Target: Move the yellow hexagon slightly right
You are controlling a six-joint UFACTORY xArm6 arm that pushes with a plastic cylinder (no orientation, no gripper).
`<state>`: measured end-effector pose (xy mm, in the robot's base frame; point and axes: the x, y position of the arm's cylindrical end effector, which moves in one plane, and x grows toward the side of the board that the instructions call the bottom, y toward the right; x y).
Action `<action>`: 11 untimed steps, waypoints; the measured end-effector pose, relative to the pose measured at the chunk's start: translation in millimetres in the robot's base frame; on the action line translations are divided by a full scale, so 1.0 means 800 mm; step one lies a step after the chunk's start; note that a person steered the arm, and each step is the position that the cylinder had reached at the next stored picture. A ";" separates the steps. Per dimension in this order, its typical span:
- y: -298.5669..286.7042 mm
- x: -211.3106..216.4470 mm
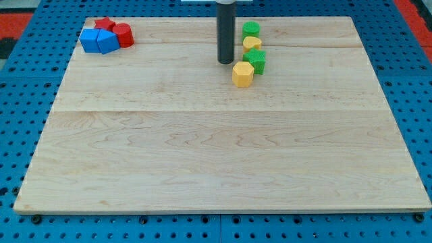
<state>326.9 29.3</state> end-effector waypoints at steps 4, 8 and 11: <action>-0.037 0.065; 0.021 0.087; 0.053 0.108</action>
